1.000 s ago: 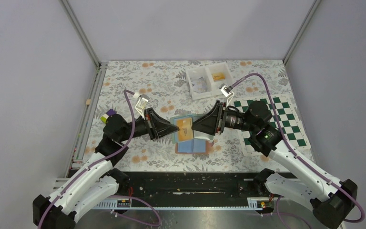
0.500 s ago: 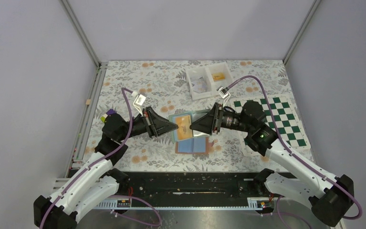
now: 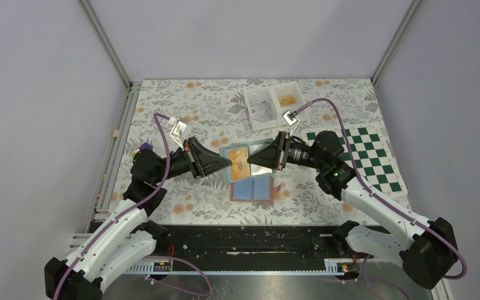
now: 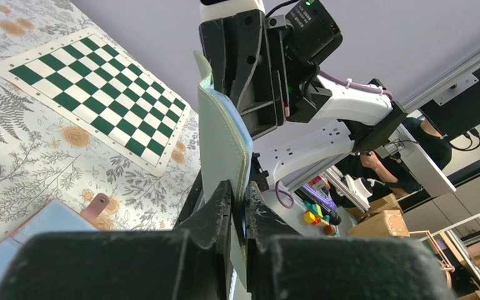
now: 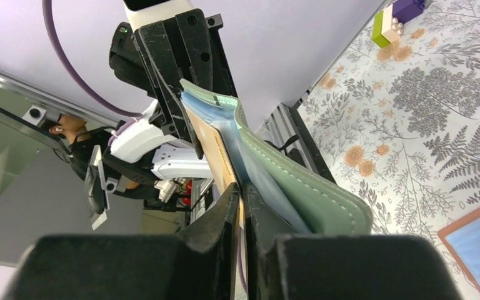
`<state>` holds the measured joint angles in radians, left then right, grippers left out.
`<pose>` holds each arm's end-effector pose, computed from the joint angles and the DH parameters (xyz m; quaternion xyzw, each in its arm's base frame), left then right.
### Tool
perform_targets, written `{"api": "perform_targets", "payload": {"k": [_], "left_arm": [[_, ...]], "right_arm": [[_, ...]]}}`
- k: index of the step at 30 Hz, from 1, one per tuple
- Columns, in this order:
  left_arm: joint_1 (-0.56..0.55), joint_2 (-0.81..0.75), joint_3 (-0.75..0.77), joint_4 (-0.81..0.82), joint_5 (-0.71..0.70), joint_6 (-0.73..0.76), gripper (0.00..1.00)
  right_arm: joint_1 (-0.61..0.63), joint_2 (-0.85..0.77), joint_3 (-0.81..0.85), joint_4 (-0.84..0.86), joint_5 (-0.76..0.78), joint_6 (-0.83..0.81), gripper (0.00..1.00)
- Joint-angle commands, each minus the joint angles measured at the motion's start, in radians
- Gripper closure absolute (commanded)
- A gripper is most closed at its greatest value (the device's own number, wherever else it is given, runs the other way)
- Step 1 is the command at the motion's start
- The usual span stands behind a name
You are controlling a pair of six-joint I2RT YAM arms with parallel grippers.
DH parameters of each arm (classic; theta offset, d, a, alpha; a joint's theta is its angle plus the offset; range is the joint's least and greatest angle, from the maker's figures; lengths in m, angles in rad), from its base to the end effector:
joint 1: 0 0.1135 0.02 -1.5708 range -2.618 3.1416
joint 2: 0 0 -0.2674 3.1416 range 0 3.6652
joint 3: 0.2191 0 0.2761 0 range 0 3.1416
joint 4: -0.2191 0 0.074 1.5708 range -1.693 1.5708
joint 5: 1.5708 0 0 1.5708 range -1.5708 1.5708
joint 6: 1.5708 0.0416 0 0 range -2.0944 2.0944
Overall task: Take the credit cards out of the card holder
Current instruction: Remove the credit card from the card holder.
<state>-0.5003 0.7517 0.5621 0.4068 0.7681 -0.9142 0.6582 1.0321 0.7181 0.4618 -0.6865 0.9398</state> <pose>0.1635 -0.1223 0.3266 0.1666 0.6283 -0.6480 0.3970 0.1917 0.1815 0.3325 -0.1661 0.6446 0.6644 0.3399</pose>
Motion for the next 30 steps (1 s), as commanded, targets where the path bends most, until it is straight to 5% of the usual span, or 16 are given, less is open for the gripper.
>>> {"api": "perform_targets", "payload": {"k": [1, 4, 8, 10, 12, 21, 29, 30], "left_arm": [[-0.009, 0.007, 0.034, 0.070, 0.032, -0.015, 1.00], [-0.009, 0.016, 0.033, 0.089, 0.037, -0.028, 1.00], [-0.006, 0.028, 0.045, 0.054, 0.036, -0.014, 1.00], [-0.004, 0.036, 0.045, 0.051, 0.040, -0.015, 1.00], [-0.002, 0.038, 0.048, 0.050, 0.040, -0.019, 1.00], [0.095, 0.047, 0.102, -0.109, 0.090, 0.001, 1.00], [0.102, 0.047, 0.081, -0.077, 0.102, -0.028, 1.00], [0.103, 0.045, 0.072, -0.051, 0.103, -0.041, 1.00]], "right_arm": [[0.019, 0.023, 0.001, 0.219, -0.090, 0.092, 0.89], [0.020, 0.049, -0.002, 0.296, -0.128, 0.132, 0.83], [0.020, 0.079, -0.011, 0.416, -0.162, 0.185, 0.91], [0.019, 0.083, -0.007, 0.399, -0.164, 0.181, 0.90], [0.019, 0.084, -0.007, 0.387, -0.164, 0.170, 1.00], [-0.059, 0.023, -0.082, 0.402, -0.166, 0.164, 1.00], [-0.063, 0.030, -0.088, 0.362, -0.168, 0.147, 1.00], [-0.063, 0.030, -0.082, 0.335, -0.161, 0.139, 0.92]]}}
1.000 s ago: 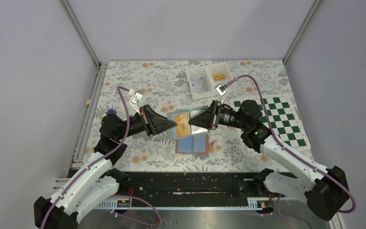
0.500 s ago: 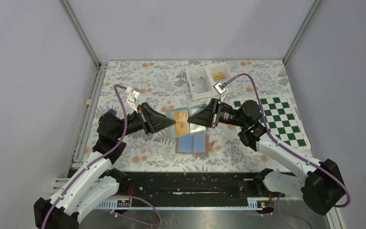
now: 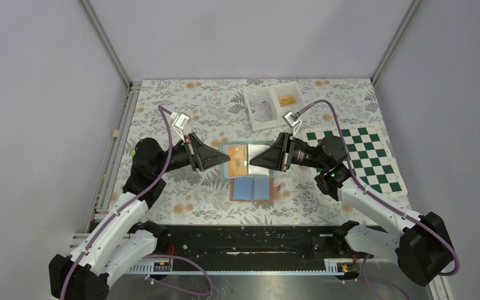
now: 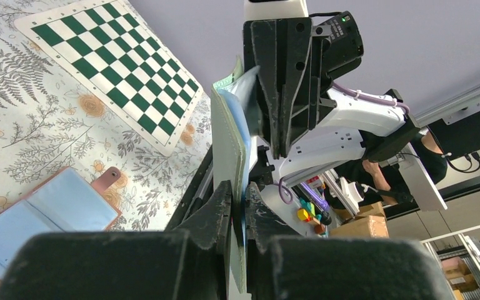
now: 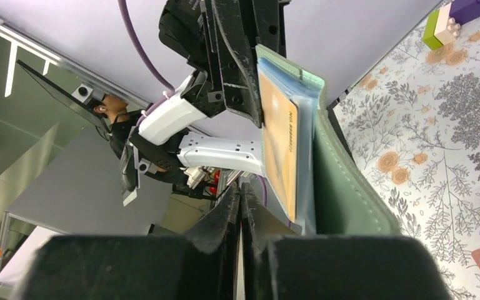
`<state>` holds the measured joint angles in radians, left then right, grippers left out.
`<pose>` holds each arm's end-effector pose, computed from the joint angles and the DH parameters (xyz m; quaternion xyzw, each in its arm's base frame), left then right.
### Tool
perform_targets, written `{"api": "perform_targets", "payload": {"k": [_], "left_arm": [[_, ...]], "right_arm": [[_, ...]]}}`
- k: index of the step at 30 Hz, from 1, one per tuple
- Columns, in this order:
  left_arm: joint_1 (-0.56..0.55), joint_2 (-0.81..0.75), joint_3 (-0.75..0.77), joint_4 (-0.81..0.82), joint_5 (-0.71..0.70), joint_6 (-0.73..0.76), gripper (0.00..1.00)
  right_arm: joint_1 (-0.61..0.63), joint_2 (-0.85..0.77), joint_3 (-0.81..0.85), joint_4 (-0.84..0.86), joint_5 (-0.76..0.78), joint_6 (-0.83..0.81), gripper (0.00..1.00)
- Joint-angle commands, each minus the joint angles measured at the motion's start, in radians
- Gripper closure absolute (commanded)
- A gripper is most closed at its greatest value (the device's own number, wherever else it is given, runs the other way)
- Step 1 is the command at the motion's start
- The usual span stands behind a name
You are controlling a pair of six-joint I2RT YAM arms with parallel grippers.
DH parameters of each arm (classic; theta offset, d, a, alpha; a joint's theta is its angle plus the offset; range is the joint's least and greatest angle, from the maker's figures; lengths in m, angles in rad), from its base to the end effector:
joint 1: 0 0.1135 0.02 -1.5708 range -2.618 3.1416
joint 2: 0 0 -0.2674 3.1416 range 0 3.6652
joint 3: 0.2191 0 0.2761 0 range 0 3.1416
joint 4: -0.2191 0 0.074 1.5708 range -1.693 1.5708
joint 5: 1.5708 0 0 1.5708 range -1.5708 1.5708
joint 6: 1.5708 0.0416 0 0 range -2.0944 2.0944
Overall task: Take the credit cards out of the card holder
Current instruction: Remove the credit card from the card holder.
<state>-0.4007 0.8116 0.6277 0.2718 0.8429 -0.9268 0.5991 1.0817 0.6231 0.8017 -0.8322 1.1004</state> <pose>0.1842 -0.1117 0.3261 0.1311 0.6735 -0.6322 0.3599 0.1963 0.1713 0.3184 -0.1894 0.5924 0.7153 0.3187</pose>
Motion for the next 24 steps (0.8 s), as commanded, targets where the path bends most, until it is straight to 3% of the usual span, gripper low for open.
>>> {"api": "perform_targets", "payload": {"k": [1, 3, 6, 24], "left_arm": [[0.003, -0.015, -0.003, 0.111, 0.027, -0.045, 1.00], [0.003, -0.011, -0.011, 0.141, 0.026, -0.067, 1.00], [0.004, -0.002, -0.010, 0.144, 0.028, -0.075, 1.00], [0.004, 0.029, -0.021, 0.190, 0.033, -0.098, 1.00]], "right_arm": [[-0.004, -0.021, 0.020, -0.040, -0.003, -0.028, 0.82], [-0.004, -0.017, 0.032, -0.077, 0.009, -0.027, 0.69], [-0.004, 0.005, 0.035, -0.073, 0.020, 0.003, 0.63], [-0.003, 0.150, 0.055, 0.209, -0.007, 0.155, 0.70]]}}
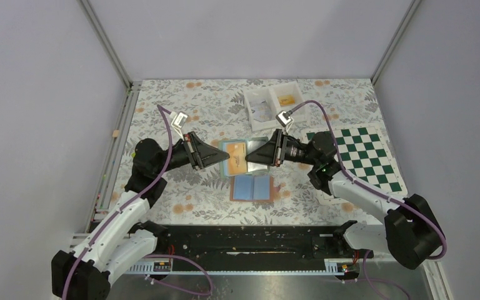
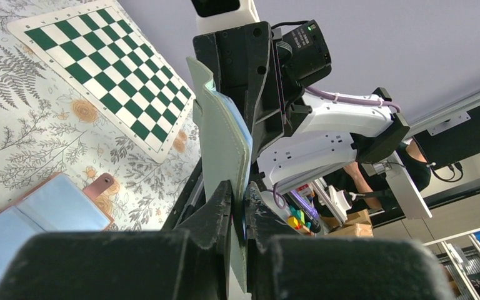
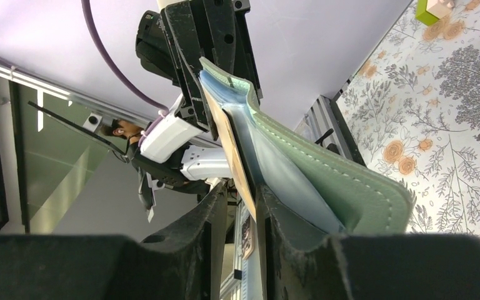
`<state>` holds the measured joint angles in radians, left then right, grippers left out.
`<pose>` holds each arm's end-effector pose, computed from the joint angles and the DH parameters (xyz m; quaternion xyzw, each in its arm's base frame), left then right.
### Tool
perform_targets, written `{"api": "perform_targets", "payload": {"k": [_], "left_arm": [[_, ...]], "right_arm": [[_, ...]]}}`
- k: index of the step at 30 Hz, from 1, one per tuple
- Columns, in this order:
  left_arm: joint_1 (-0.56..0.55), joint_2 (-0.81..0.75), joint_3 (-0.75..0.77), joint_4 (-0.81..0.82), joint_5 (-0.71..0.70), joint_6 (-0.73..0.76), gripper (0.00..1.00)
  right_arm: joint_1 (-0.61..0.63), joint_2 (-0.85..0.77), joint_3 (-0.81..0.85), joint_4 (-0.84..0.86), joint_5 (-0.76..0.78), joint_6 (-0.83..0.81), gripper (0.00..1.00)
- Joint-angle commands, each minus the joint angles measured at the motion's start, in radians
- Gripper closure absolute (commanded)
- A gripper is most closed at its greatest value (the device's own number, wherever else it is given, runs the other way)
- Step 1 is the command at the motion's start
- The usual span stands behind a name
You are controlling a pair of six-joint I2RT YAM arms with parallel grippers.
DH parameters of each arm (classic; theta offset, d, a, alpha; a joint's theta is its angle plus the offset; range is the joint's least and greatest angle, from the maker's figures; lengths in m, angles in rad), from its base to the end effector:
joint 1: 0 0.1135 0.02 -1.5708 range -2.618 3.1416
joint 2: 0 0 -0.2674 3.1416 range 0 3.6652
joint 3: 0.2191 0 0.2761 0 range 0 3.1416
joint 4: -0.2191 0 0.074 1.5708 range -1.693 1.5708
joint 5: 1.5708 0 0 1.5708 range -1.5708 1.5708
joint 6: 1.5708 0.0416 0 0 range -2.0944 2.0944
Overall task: Take the credit cards out of the card holder
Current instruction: Remove the credit card from the card holder.
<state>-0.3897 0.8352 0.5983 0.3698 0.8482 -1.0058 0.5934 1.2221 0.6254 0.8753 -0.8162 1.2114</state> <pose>0.1891 -0.1114 0.3203 0.1131 0.6659 -0.6483 0.3514 0.2184 0.1838 0.2912 -0.1338 0.6228 0.7232 0.2667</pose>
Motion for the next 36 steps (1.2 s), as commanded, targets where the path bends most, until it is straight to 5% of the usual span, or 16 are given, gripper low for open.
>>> {"api": "perform_targets", "payload": {"k": [1, 10, 20, 28, 33, 36], "left_arm": [[-0.006, 0.010, 0.007, 0.094, 0.029, -0.019, 1.00], [-0.006, 0.033, 0.007, 0.128, 0.044, -0.040, 1.00], [-0.006, 0.053, -0.002, 0.152, 0.045, -0.072, 1.00], [-0.006, 0.068, 0.000, 0.165, 0.047, -0.087, 1.00], [0.007, 0.070, 0.020, 0.145, 0.075, -0.080, 0.98], [0.025, 0.064, 0.037, 0.105, 0.091, -0.066, 0.86]], "right_arm": [[0.001, 0.016, 0.051, 0.155, -0.026, 0.054, 0.70], [0.002, 0.139, 0.058, 0.464, -0.095, 0.227, 0.73], [0.003, 0.112, 0.084, 0.341, -0.098, 0.138, 0.68], [0.003, 0.102, 0.088, 0.383, -0.106, 0.137, 1.00], [0.001, 0.100, 0.064, 0.425, -0.097, 0.152, 1.00], [0.002, 0.079, 0.049, 0.386, -0.086, 0.121, 1.00]]}}
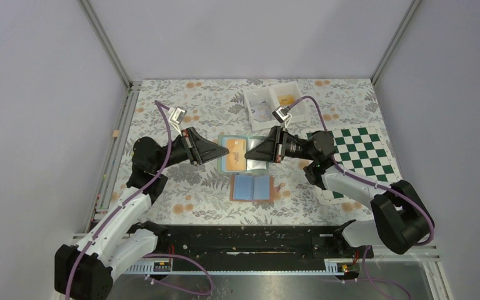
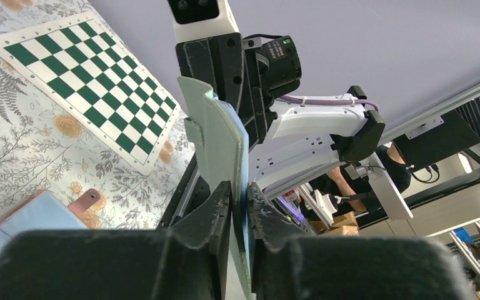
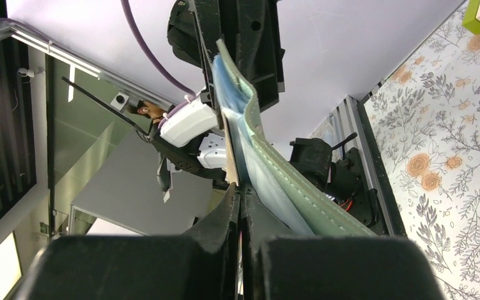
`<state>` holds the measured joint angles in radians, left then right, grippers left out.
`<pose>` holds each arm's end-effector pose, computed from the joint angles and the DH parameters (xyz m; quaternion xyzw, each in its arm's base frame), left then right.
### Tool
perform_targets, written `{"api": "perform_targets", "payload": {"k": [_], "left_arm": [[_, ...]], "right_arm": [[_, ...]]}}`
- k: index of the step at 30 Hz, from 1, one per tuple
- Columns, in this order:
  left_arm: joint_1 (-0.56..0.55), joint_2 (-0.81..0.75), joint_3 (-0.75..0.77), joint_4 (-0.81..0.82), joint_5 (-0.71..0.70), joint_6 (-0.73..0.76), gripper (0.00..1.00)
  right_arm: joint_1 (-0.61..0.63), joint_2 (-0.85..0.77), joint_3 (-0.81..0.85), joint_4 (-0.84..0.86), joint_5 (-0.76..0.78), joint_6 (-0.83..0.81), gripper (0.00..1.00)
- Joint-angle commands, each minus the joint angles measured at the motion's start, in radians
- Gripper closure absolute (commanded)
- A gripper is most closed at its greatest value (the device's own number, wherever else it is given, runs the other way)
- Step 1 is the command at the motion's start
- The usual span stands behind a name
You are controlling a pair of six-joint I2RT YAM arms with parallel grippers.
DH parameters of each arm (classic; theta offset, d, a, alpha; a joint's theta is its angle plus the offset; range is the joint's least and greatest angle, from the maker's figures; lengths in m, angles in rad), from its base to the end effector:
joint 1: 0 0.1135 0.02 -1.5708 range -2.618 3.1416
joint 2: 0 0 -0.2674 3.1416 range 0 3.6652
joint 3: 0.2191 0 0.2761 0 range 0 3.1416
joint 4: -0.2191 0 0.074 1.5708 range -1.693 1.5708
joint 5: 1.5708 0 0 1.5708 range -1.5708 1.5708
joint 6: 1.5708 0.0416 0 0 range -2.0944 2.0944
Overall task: Take the credit cards out of the card holder
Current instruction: Remove the credit card from the card holder.
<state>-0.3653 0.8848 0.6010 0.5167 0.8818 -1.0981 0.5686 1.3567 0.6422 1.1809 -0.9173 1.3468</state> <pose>0.1976 -0.1100 0.3257 0.1116 0.6436 -0.6709 0.3510 0.2306 0.1866 0.2882 -0.1703 0.5782 0.7580 0.2493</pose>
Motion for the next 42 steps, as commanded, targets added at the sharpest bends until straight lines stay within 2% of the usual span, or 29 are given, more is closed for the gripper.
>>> {"api": "perform_targets", "payload": {"k": [1, 4, 7, 8, 10, 11, 13, 20, 29, 32, 34, 38, 42], "left_arm": [[0.005, 0.012, 0.036, -0.046, 0.062, 0.028, 0.84], [0.011, 0.004, 0.031, -0.044, 0.063, 0.026, 0.86], [0.015, 0.004, 0.025, -0.038, 0.063, 0.013, 0.94], [0.015, 0.006, 0.022, -0.029, 0.066, 0.007, 0.89], [0.017, 0.006, 0.015, 0.003, 0.069, -0.011, 0.75], [0.018, 0.004, 0.010, 0.018, 0.067, -0.021, 0.72], [0.021, 0.002, 0.005, 0.037, 0.062, -0.031, 0.75], [0.039, 0.017, -0.006, 0.076, 0.077, -0.075, 0.99], [0.055, 0.010, -0.026, 0.122, 0.079, -0.101, 1.00], [0.056, 0.010, -0.045, 0.172, 0.072, -0.120, 1.00], [0.055, 0.012, -0.046, 0.188, 0.074, -0.127, 1.00], [0.056, 0.015, -0.047, 0.194, 0.074, -0.134, 1.00], [0.055, 0.018, -0.050, 0.193, 0.071, -0.134, 1.00]], "right_arm": [[0.026, -0.062, 0.028, 0.061, 0.018, -0.027, 1.00], [0.026, -0.083, 0.019, 0.027, 0.024, -0.047, 1.00], [0.026, -0.088, 0.012, 0.020, 0.027, -0.048, 1.00], [0.026, -0.089, 0.010, 0.018, 0.028, -0.049, 1.00], [0.026, -0.090, 0.006, 0.017, 0.028, -0.049, 1.00], [0.027, -0.091, 0.006, 0.015, 0.027, -0.050, 1.00], [0.027, -0.091, 0.001, 0.014, 0.030, -0.051, 1.00], [0.024, -0.095, -0.011, 0.012, 0.036, -0.051, 1.00], [0.007, -0.102, -0.008, -0.035, 0.026, -0.060, 0.99], [0.007, -0.097, 0.000, -0.064, 0.035, -0.060, 0.70], [0.008, -0.098, 0.001, -0.097, 0.049, -0.073, 0.59], [0.010, -0.107, 0.012, -0.161, 0.063, -0.111, 0.59], [0.020, -0.097, 0.026, -0.153, 0.063, -0.105, 0.65]]}}
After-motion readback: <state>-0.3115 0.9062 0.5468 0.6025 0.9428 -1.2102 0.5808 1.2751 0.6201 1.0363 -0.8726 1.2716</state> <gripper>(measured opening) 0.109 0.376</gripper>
